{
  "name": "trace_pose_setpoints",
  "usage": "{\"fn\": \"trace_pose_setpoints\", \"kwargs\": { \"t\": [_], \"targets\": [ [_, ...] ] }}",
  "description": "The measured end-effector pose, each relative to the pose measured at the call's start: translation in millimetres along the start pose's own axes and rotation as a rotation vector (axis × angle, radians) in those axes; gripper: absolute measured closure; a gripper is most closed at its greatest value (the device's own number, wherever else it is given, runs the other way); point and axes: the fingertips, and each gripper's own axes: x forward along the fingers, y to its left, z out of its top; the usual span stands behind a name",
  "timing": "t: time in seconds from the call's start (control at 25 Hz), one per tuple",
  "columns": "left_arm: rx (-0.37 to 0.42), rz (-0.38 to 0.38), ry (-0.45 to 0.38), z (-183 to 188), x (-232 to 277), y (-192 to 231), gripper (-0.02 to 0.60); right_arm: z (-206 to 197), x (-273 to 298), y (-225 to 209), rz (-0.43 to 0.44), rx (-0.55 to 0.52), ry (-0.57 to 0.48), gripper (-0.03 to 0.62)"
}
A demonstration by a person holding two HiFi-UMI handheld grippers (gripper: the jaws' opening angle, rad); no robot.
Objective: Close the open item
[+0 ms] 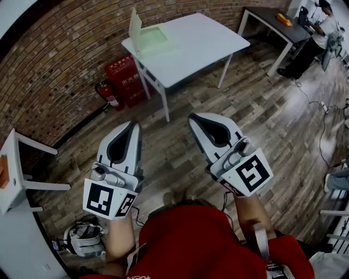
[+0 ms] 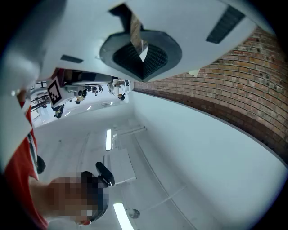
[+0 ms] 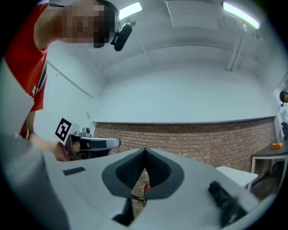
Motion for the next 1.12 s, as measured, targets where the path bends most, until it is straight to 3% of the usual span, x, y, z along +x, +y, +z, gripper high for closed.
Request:
{"fn": "trace_pose_setpoints", "kwargs": {
  "t": [0.64, 1.12],
  "targets": [
    [-0.011, 0.018, 0.003, -3, -2, 7, 0.571, 1, 4, -2, 0.01, 0.037, -0.015, 0.563],
    [-0.019, 0.042, -0.002, -6, 20, 7, 0.571, 0, -9, -35, 0.002, 0.027, 0.002, 0.563]
  ]
}}
